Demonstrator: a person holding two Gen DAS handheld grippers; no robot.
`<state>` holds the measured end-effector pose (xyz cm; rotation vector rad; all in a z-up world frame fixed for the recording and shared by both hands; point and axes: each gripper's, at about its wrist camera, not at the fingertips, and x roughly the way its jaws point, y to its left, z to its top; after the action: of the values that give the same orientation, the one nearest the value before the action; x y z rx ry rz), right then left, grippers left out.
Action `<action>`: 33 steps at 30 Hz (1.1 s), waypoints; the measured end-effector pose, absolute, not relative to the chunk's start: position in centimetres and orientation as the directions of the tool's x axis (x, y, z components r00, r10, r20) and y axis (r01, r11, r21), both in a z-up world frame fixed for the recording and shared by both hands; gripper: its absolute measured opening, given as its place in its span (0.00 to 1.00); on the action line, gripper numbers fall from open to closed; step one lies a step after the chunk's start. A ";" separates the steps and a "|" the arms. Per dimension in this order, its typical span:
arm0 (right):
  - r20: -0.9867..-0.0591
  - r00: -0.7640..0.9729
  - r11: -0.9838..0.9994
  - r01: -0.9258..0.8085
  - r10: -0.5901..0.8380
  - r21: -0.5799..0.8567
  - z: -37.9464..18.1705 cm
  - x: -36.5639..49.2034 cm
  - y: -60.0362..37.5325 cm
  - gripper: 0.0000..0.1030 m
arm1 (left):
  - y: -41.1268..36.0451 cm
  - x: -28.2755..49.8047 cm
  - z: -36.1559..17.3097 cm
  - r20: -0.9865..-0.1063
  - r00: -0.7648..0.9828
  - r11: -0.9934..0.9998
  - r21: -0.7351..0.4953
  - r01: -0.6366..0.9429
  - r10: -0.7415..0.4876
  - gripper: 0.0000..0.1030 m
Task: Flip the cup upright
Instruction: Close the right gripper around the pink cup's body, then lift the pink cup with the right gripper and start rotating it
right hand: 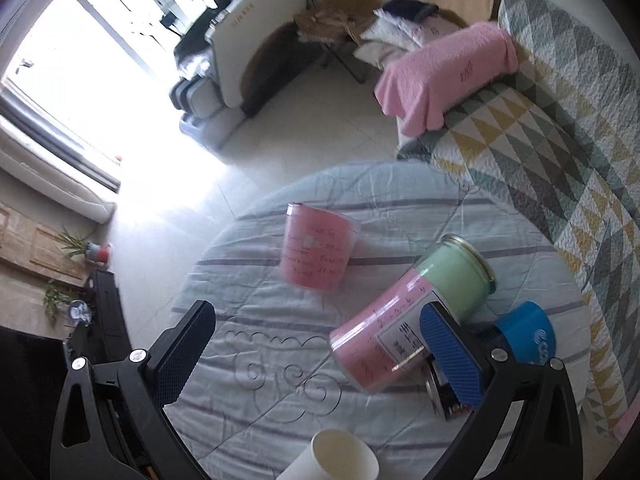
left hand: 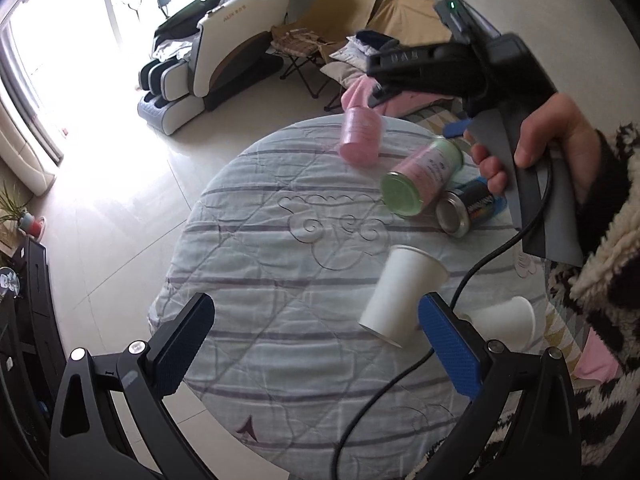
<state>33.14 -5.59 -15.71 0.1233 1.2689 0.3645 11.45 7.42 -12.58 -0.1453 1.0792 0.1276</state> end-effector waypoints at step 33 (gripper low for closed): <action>-0.922 0.198 0.932 -0.223 0.332 0.287 -18.9 38.3 -1.6 0.71 | 15.1 16.8 -15.7 -0.901 0.432 0.956 -0.086 -0.281 0.046 1.00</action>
<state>38.32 -1.57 -18.94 0.0975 1.3155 0.3887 16.79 15.09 -15.67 -0.2373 1.1086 0.2058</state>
